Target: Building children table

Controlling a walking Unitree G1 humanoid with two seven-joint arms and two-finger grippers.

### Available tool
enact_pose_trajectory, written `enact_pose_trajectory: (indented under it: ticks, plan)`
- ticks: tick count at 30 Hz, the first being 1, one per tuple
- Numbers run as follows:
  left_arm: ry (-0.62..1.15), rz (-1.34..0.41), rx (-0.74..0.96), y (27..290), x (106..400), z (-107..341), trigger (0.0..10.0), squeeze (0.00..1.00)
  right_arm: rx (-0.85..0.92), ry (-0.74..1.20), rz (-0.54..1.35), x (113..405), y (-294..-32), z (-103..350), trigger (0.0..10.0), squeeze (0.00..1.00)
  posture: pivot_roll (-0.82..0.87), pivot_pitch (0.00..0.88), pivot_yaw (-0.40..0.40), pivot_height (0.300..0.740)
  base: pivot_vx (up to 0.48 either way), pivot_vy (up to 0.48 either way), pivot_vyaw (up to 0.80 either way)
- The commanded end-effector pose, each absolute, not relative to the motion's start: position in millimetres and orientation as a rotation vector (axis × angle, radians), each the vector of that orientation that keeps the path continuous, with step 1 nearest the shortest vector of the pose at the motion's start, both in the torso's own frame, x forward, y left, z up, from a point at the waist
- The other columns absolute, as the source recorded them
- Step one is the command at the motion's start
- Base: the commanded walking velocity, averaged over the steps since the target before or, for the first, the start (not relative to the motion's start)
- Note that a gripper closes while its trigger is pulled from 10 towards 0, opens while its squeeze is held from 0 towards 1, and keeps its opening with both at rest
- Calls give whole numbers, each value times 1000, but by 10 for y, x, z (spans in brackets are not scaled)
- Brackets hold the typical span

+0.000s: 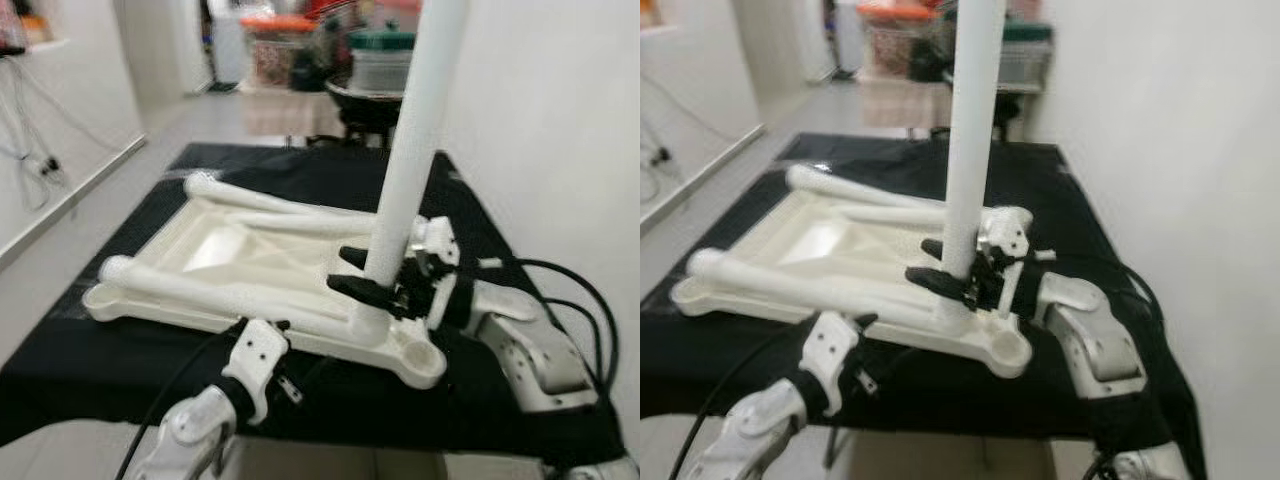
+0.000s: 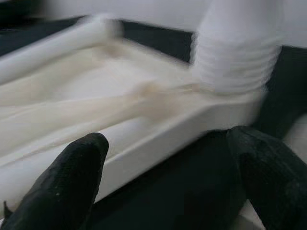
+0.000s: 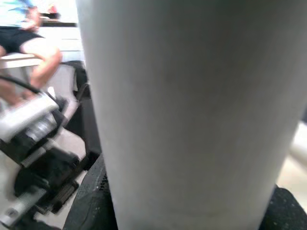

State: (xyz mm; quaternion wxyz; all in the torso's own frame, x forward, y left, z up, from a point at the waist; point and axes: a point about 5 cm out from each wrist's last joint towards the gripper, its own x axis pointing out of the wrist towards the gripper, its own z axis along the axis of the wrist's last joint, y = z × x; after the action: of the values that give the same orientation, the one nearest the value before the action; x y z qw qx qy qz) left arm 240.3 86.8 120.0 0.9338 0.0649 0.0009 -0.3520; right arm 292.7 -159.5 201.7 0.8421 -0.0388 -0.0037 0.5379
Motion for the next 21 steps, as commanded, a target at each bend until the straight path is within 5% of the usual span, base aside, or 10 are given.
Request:
enact_pose_trajectory:
  ticks: [1, 9, 21]
  plan:
    - [5, -715, 146, 914, 2397, 1196, 10000, 0, -87, -54, 1195, 2891, -1500, 2112, 10000, 0, -44, 0, -24, 740, 0, 0, -781]
    - [29, -733, 159, 952, 2269, 1152, 10000, 0, -89, 21, 1323, 2705, -1468, 1993, 10000, 0, -38, 0, -30, 740, 0, 0, 0]
    - [24, -575, 200, 1075, 2106, 1233, 10000, 0, 12, 1, 1145, 2990, -1406, 1935, 10000, 0, -10, 54, -31, 740, 0, 0, 0]
